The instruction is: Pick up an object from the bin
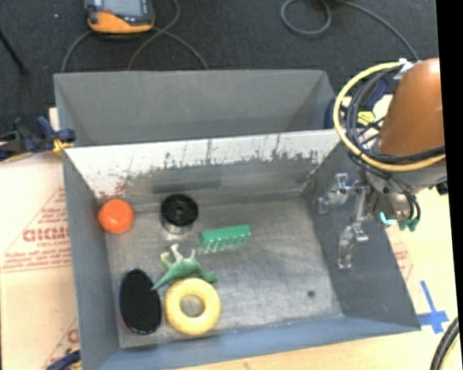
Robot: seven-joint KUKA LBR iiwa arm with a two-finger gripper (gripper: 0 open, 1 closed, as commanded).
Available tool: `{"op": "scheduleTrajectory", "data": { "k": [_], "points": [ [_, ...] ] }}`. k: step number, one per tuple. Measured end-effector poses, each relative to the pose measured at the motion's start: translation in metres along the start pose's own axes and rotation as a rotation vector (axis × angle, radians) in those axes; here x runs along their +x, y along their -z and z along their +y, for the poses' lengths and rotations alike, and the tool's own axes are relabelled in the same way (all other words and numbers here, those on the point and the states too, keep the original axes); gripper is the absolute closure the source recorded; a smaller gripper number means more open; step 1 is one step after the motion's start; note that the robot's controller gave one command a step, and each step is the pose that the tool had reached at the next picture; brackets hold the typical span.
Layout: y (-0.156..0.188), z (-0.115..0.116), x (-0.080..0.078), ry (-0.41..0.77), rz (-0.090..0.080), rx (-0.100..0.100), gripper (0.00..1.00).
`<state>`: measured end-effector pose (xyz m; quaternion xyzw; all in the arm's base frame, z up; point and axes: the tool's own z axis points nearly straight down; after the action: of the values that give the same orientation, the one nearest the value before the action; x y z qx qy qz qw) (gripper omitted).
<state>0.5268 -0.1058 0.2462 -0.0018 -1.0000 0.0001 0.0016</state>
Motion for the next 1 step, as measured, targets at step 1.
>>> {"op": "scheduleTrajectory", "data": {
  "k": [1],
  "points": [
    [0.0037,0.0004,-0.0015,0.003,-0.007,0.002,0.00]
  ]
}}
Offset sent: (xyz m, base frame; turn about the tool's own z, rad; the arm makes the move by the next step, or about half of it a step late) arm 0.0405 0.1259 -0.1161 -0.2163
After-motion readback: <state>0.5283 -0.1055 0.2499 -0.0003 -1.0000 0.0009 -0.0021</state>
